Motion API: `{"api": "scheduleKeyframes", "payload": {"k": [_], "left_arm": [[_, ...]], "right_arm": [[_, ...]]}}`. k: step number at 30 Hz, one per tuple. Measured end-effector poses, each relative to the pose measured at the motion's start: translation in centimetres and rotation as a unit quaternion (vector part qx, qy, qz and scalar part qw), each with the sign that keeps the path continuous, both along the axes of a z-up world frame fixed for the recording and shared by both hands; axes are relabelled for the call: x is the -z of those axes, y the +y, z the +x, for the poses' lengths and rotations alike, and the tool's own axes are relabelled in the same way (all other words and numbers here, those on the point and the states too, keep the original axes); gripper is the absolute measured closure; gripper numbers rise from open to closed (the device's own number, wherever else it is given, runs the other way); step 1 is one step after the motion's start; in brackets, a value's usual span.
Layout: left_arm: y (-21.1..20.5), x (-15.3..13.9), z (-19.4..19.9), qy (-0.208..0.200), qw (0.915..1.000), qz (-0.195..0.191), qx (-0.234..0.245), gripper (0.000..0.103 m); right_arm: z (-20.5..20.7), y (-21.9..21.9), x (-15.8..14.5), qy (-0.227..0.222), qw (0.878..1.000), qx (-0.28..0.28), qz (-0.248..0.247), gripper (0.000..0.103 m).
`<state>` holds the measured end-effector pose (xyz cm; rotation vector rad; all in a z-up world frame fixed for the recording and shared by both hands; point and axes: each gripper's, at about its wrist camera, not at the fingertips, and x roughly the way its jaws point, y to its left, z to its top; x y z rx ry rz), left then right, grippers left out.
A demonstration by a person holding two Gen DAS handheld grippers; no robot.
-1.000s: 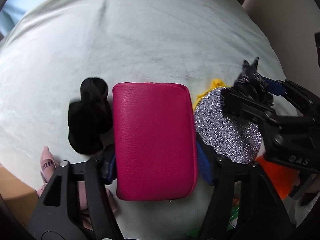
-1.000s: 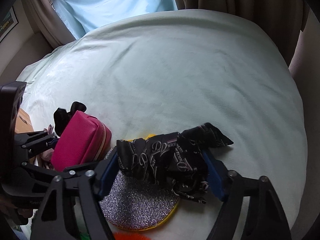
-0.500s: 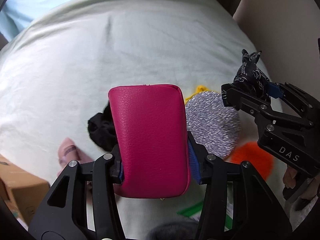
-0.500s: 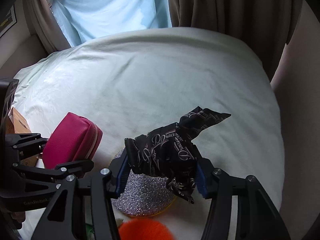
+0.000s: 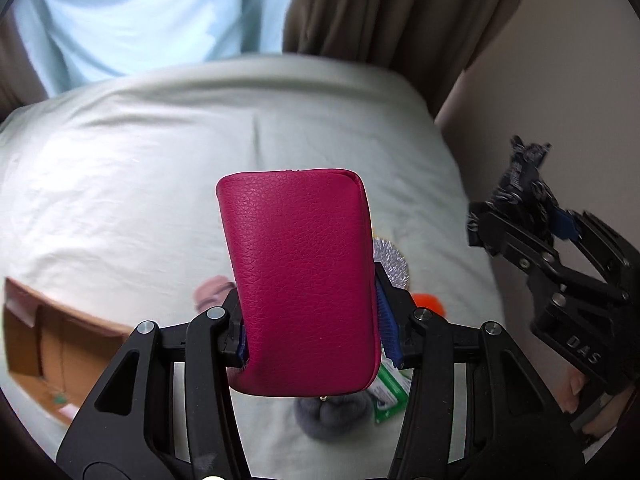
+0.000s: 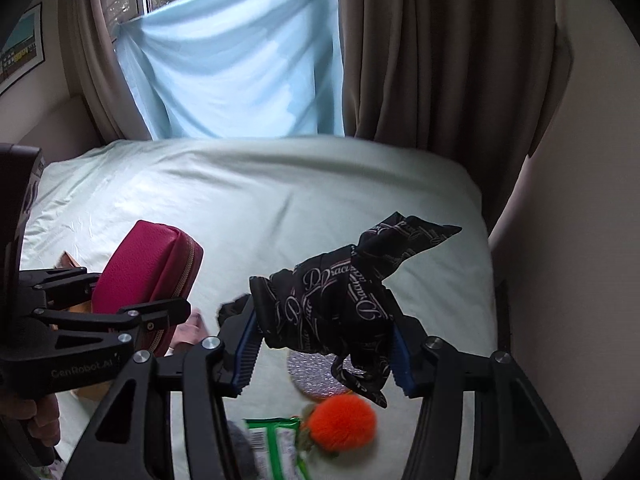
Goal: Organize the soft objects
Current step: 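Carry the pink pouch and black scrunchie with both tools over the cardboard box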
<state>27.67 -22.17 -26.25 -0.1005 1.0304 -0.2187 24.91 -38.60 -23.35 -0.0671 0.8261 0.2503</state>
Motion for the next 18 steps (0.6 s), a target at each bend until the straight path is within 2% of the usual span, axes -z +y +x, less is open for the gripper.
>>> {"api": "scheduleKeyframes", "payload": {"k": [6,9,14,18], "left_arm": [[5.8,-6.4,-3.4,-0.025,0.9993,-0.007,-0.027,0.058],[9.6,-8.8,-5.4,-0.036,0.9985,-0.002,-0.042,0.058],[16.6,-10.4,-8.4,-0.035,0.9974,0.003,-0.063,0.058],[22.5,-10.2,-9.9,-0.023,0.9973,0.021,-0.067,0.058]], "right_arm": [[-3.5,4.5,-7.1,-0.030,1.000,0.007,0.007,0.052],[-5.1,7.2,-9.0,-0.033,0.999,0.003,0.019,0.052],[-7.5,13.7,-10.8,-0.031,0.999,-0.010,0.033,0.052],[-8.6,18.9,-10.8,-0.017,0.999,-0.018,0.042,0.052]]}}
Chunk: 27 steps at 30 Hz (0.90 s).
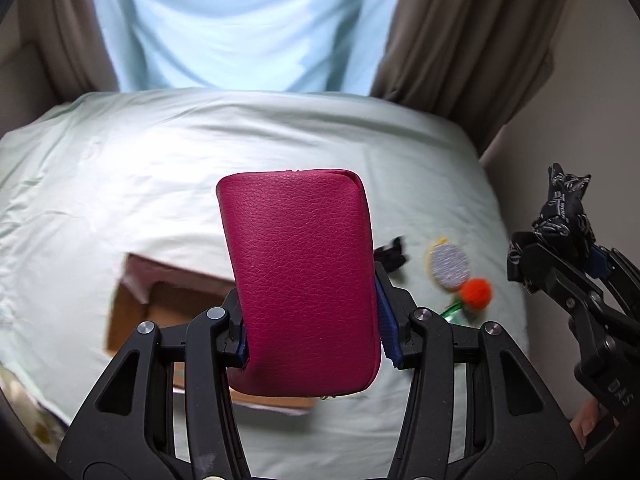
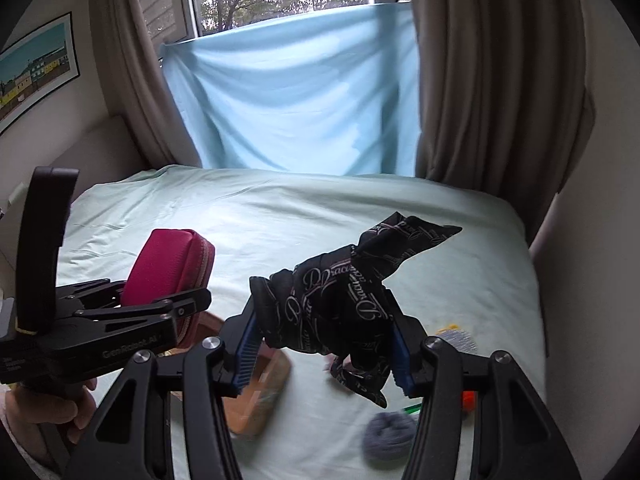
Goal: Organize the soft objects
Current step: 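Carry the pink pouch and black scrunchie with both tools over the cardboard box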
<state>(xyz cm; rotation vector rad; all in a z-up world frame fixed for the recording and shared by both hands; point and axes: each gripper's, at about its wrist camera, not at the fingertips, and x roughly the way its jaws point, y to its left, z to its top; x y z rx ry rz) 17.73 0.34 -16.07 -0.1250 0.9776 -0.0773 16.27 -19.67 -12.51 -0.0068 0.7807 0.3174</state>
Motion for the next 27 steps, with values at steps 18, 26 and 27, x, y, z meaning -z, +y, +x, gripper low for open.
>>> {"api": "scheduleKeyframes", "payload": {"k": [18,26,27], "left_arm": [[17.0,13.9,2.5,0.130,0.9895,0.034,0.053,0.058],[16.7,20.5,4.7,0.182,0.9759,0.058,0.105,0.058],[16.7,21.1,4.8,0.187,0.9748,0.058,0.107,0.058]], "right_arm": [[1.1,18.2,12.7,0.173,0.982,0.074,0.008,0.052],[3.3,20.0,20.7,0.271,0.954,0.127,0.017,0.052],[3.5,20.1,21.6,0.281,0.950,0.132,0.017,0.052]]}}
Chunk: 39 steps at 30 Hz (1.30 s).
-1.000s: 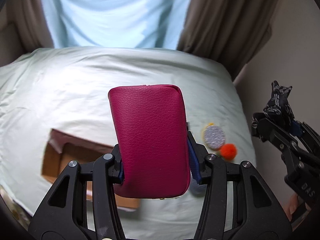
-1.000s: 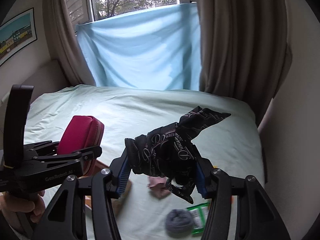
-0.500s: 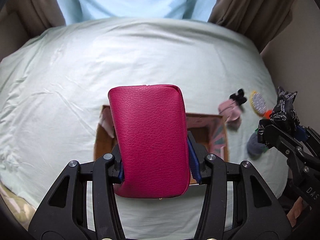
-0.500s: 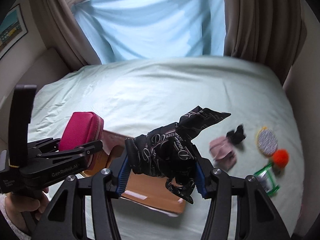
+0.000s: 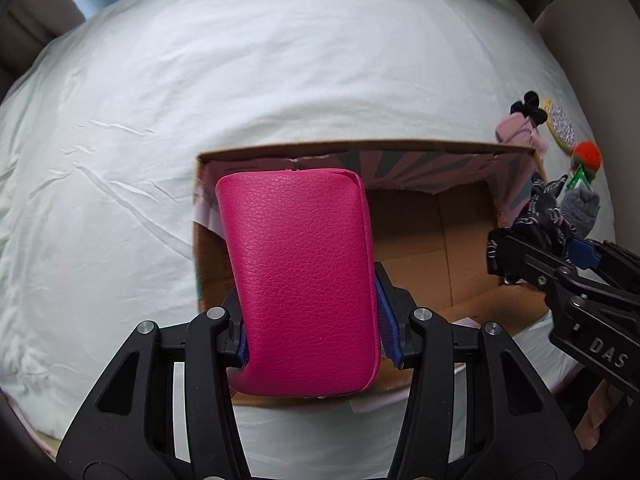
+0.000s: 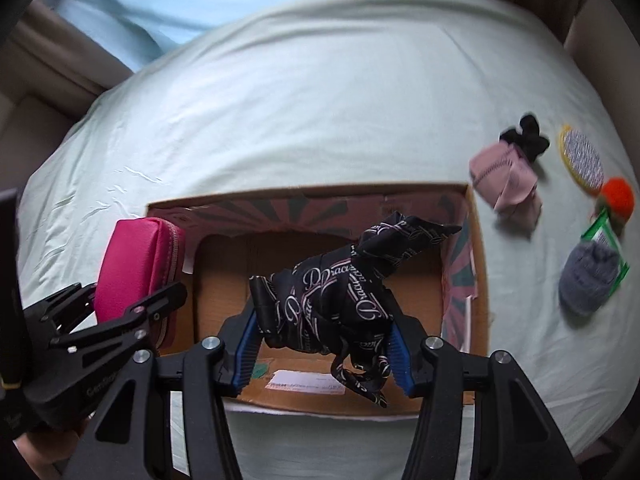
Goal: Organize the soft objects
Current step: 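Carry the pink pouch and black scrunchie with both tools over the cardboard box, then open both tools to drop the pouch and scrunchie into the box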
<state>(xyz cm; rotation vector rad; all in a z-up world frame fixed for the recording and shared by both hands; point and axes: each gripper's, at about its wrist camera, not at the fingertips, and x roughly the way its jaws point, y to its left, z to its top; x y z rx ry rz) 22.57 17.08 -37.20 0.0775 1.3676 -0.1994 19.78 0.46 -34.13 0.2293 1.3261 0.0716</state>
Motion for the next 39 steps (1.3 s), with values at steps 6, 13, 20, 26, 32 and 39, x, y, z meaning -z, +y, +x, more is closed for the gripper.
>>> {"api": "scheduleKeyframes", "payload": {"k": [6,13,20,26,32,39], "left_arm": [[-1.7,3.8,0.8,0.033,0.9990,0.000,0.029,0.058],[-2.9,7.3,1.6,0.060,0.9959,0.015,0.067,0.058],[-2.9,7.1,2.6,0.075,0.9946,-0.012,0.071,0.018],[-3.3,5.0,2.5,0.044,0.9951,0.020,0.086,0.001],[-3.3,3.5,2.1,0.040,0.9954,0.011,0.086,0.001],[-2.4,1.9,-0.1,0.023,0.9964,0.000,0.082,0.001]], "right_arm": [[1.8,-0.9,4.4,0.060,0.997,0.032,0.021,0.052],[3.5,-1.5,7.5,0.094,0.995,0.037,0.024,0.052],[4.1,-1.9,8.5,0.095,0.994,0.044,0.040,0.040],[3.6,-1.7,7.7,0.076,0.995,0.045,0.045,0.011],[2.7,-1.6,6.5,0.070,0.996,0.041,0.038,0.011],[2.8,-1.8,4.4,0.055,0.997,0.032,0.037,0.011]]}}
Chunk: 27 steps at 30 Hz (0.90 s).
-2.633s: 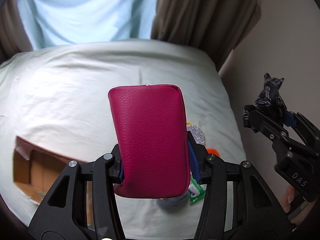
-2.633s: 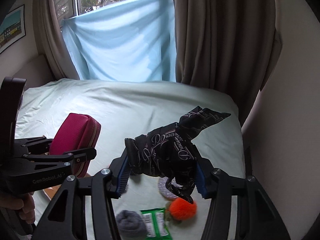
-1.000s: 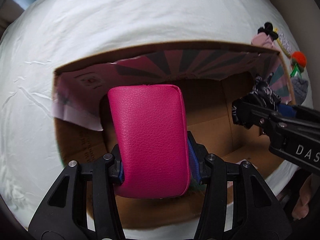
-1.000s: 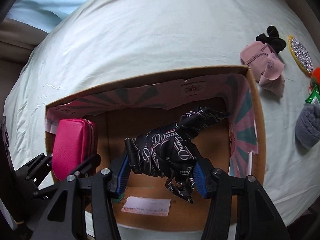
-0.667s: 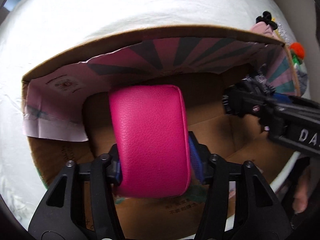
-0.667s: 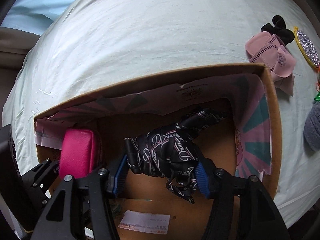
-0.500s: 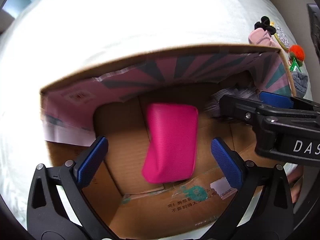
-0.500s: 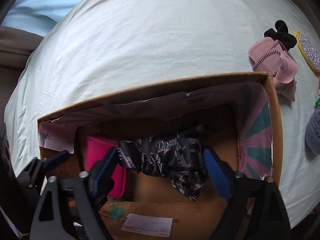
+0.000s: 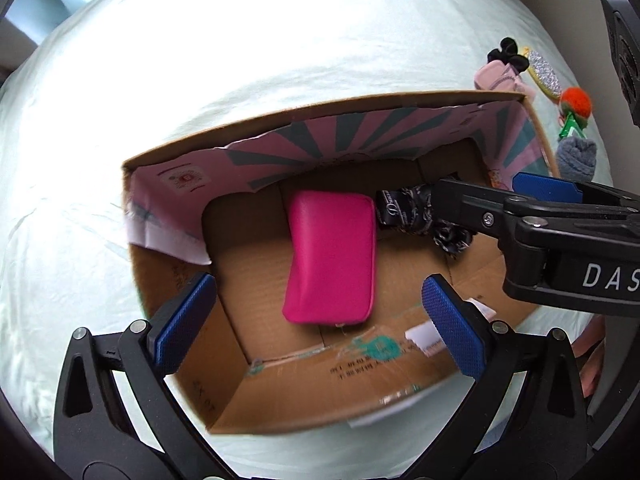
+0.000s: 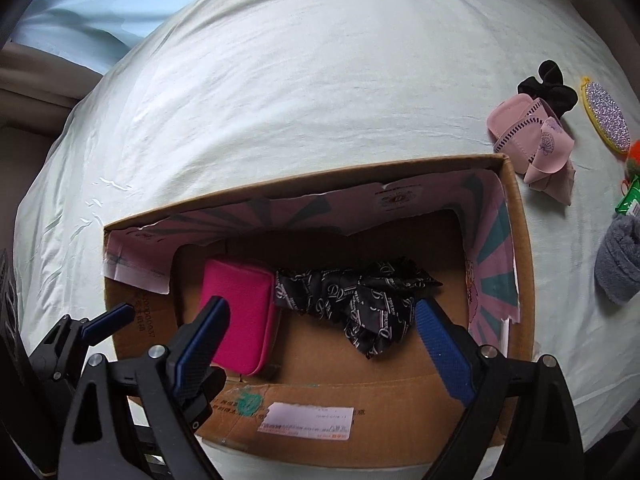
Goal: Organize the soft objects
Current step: 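Open both tools to drop the pouch and scrunchie into the box, then move both tools back toward the remaining items beside the box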
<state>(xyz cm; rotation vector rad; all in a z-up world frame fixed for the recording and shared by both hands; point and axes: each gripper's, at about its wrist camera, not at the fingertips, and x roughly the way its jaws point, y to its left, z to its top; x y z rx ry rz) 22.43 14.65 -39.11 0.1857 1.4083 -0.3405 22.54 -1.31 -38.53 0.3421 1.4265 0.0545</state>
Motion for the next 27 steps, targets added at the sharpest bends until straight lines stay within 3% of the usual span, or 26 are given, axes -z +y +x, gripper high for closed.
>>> {"api": "scheduleKeyframes", "payload": {"k": [4,10,17,27], "left_arm": [[0.9,-2.3,-1.3,-0.025,0.9996,-0.008,-0.008,0.001],[3.0,-6.4,-3.4,-0.055,0.9965,-0.020,-0.059,0.001],[4.2,-12.0,-5.9,-0.114,0.9901,0.001,-0.082,0.001],[4.3,-21.4,-10.1,-0.206,0.9742,-0.036,-0.084,0.001]], "right_arm": [[-0.8,0.8,-2.0,-0.018,1.000,-0.008,-0.008,0.011],[-2.8,2.7,-5.9,-0.053,0.997,-0.041,-0.032,0.011],[-6.0,2.7,-14.0,-0.117,0.991,-0.049,-0.045,0.011],[-12.2,-0.2,-24.7,-0.233,0.966,-0.033,-0.106,0.011]]}}
